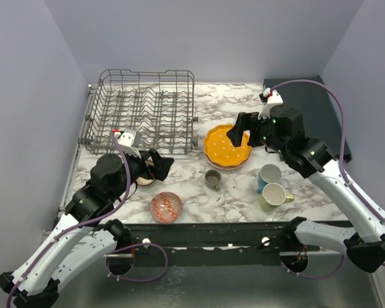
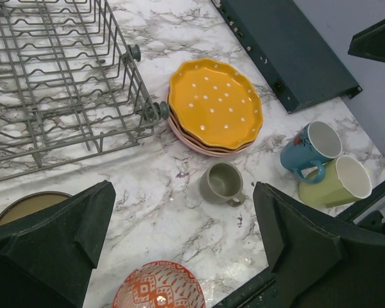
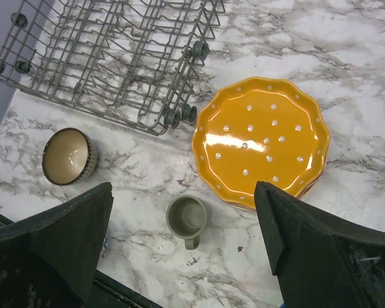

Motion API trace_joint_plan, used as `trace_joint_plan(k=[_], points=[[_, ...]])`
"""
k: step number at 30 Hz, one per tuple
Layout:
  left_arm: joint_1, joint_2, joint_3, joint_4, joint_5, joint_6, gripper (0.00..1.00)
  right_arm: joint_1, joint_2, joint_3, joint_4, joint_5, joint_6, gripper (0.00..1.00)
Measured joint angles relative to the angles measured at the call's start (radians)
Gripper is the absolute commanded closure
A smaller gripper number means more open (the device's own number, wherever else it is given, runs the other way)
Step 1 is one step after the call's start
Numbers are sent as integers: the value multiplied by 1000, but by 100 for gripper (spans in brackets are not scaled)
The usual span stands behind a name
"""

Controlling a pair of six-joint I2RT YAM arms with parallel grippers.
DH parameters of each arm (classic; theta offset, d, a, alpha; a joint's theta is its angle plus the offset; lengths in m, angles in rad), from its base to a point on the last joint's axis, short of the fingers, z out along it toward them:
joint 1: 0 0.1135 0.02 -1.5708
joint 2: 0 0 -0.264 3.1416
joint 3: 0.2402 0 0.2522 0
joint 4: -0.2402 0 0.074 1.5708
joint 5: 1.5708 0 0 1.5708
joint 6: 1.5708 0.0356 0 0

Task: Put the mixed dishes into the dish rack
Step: Move the dish rack to the center of the board.

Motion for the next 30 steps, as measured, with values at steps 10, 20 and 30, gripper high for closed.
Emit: trace_joint_plan(k=[10, 20, 30], points=[[0, 39, -3, -21, -26, 33, 1, 0, 231, 157, -23, -1, -21, 7], [0, 47, -3, -29, -37, 43, 1, 50, 455, 298, -55, 26, -10, 16], [0, 39, -3, -30, -66, 44, 1, 80, 637, 409, -57, 40, 45, 23]])
